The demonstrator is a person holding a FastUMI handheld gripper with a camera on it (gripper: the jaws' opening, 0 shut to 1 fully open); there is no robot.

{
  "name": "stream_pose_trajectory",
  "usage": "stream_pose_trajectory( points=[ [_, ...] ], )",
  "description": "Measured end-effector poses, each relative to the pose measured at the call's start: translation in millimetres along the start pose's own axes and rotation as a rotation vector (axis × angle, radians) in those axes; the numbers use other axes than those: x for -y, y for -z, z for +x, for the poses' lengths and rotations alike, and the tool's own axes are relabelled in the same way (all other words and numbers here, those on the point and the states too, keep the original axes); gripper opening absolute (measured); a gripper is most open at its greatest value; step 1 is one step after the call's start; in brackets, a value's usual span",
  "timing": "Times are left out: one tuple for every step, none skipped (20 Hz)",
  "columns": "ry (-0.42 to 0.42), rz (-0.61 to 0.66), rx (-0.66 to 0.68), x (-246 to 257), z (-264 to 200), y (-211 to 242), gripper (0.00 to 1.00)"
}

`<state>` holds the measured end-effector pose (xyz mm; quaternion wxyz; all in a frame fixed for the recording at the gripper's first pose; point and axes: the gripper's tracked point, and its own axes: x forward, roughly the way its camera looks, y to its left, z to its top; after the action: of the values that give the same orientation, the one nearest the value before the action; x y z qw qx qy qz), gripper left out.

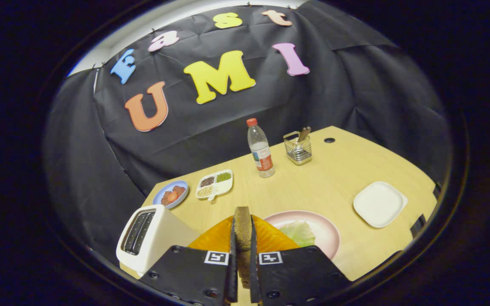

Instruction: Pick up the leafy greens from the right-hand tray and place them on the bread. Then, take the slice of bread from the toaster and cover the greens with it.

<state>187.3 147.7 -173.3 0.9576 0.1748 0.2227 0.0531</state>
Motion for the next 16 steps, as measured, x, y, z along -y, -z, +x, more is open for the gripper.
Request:
stream_pose_trajectory(
  points=[
    [0.006, 0.02, -0.007, 6.2, 6.1, 6.0, 0.11],
    [0.013, 0.035, -0.013, 15.3, 12.8, 13.1, 0.11],
    [0.031, 0.038, -0.018, 24.8, 17.7, 17.2, 0.11],
    [0.049, 0.043, -0.021, 36.2, 21.4, 22.0, 0.11],
    [0.054, 0.048, -0.026, 43.1, 24.0, 24.2, 0.11],
    [0.059, 0.048, -0.027, 49.1, 26.8, 25.9, 0.11],
    [0.067, 0.047, -0.026, 57.4, 29.7, 27.3, 0.11],
    [0.066, 0.044, -0.024, 62.2, 30.5, 28.8, 0.11],
    [0.065, 0.036, -0.022, 66.7, 30.8, 29.3, 0.11],
    [0.064, 0.027, -0.02, 70.0, 30.6, 31.4, 0.11],
    [0.057, 0.017, -0.014, 72.8, 30.6, 33.3, 0.11],
    [0.047, 0.013, -0.01, 74.8, 31.6, 33.5, 0.13],
    [0.05, 0.009, -0.005, 80.4, 33.2, 33.5, 0.15],
    [0.05, 0.004, -0.004, 83.2, 35.4, 35.2, 0.2],
    [0.056, -0.004, -0.003, 87.5, 38.4, 36.6, 0.22],
    [0.071, -0.017, 0.0, 92.8, 41.0, 37.4, 0.28]
  ],
)
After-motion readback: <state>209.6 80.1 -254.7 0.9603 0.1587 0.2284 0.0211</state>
